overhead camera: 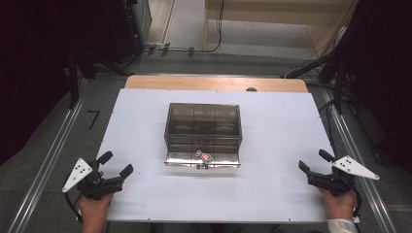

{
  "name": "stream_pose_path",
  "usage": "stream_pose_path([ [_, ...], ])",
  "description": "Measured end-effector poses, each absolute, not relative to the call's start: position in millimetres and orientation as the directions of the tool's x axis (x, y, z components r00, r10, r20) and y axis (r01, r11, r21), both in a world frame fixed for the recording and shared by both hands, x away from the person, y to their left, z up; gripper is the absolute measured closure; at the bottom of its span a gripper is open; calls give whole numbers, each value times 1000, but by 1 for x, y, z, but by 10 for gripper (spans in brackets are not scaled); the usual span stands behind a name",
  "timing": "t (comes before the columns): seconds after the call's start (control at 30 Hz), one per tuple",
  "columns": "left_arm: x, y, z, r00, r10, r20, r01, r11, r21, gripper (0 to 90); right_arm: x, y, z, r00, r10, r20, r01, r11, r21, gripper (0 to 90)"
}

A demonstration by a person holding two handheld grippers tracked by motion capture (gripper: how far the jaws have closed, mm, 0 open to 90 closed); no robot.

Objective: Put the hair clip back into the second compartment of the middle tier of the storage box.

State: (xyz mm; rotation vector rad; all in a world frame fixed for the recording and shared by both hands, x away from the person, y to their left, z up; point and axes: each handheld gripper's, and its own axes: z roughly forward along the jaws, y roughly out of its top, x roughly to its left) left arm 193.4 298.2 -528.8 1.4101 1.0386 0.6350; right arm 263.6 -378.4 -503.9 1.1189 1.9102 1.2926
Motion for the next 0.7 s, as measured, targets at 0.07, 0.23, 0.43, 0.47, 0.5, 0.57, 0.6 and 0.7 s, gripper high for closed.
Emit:
stream_pose_path([
  [0.07, 193, 298, -529, 450, 870, -202, 217, 112, 970, 15, 263, -379, -504, -482, 876, -9, 319, 185, 929, 88],
  [0.23, 193, 298, -529, 451, 870, -201, 217, 112, 970, 14, 260, -385, -505, -453, 891, -16, 330, 185, 926, 74],
  [0.43, 194, 298, -529, 450, 870, -201, 218, 111, 970, 14, 257, -392, -505, -426, 904, -10, 336, 168, 927, 74],
  [0.47, 194, 298, -529, 450, 870, -201, 219, 111, 970, 15, 256, -393, -506, -424, 906, -11, 336, 168, 927, 73],
  [0.5, 194, 298, -529, 450, 870, -202, 219, 111, 969, 15, 256, -394, -506, -416, 909, -9, 339, 164, 926, 50],
  [0.57, 194, 298, -529, 449, 870, -202, 219, 112, 969, 15, 257, -396, -507, -409, 912, 1, 351, 157, 923, 13],
  [0.6, 194, 298, -529, 450, 870, -202, 220, 112, 969, 15, 257, -397, -507, -405, 914, 6, 355, 151, 923, 13],
  [0.7, 194, 298, -529, 449, 870, -204, 221, 113, 969, 15, 258, -395, -508, -395, 919, -1, 360, 155, 920, 13],
])
